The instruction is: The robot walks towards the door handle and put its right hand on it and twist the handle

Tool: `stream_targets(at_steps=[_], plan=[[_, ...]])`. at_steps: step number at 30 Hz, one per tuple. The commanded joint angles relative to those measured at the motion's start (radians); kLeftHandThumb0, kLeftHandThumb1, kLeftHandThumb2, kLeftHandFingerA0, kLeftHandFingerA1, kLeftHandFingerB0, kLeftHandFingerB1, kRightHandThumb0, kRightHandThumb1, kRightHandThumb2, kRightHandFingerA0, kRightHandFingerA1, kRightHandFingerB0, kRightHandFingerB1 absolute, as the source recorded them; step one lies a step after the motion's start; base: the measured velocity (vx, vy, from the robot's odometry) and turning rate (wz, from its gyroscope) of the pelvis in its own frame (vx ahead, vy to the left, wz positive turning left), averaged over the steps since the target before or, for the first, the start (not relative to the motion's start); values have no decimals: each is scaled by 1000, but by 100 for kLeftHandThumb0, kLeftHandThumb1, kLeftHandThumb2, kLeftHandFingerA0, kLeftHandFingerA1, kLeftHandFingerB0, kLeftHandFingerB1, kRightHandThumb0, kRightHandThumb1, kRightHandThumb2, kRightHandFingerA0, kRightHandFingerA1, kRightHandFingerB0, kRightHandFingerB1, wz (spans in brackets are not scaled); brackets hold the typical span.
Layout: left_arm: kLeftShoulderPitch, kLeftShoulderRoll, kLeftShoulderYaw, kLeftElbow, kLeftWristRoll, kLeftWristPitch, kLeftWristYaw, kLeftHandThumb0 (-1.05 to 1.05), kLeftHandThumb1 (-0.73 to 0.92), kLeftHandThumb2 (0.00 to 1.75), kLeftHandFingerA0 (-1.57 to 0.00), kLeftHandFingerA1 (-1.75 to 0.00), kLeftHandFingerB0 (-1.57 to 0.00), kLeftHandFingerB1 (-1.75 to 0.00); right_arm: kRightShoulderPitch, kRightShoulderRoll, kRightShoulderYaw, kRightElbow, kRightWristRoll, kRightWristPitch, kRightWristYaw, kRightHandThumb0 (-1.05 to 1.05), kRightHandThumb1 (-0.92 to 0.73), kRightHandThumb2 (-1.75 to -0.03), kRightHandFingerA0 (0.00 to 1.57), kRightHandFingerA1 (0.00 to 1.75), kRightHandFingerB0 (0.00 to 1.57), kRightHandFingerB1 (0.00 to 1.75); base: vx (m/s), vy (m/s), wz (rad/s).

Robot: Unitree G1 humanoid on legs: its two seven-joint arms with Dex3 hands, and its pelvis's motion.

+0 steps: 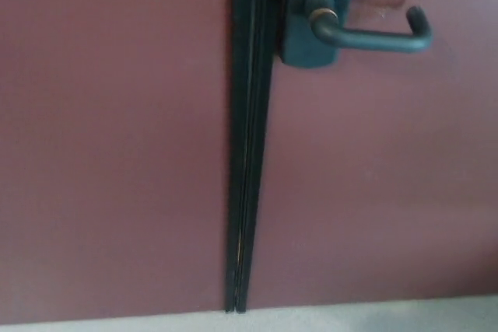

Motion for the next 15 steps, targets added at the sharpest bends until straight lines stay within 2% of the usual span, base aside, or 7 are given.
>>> stream_targets(at_steps=[1, 9, 15], plan=[[15, -4, -6, 3, 15, -8, -11, -35, 58, 70, -57, -49, -39, -43, 12, -4, -1, 0, -2, 1, 1, -22, -73, -61, 63, 44, 48, 39, 125, -4, 10], [20, -4, -2, 2, 21, -14, -10, -35, 58, 71, -57, -50, -39, -43, 14, -7, 11, -7, -11, 1, 5, -22, -73, -62, 63, 44, 48, 39, 72, -141, 0], [20, -4, -2, 2, 22, -15, -13, -36, 58, 71, -57, -50, -39, -43, 3, -7, 12, 0, -8, 12, 7, -22, -74, -62, 63, 44, 47, 38, 43, 17, -1]])
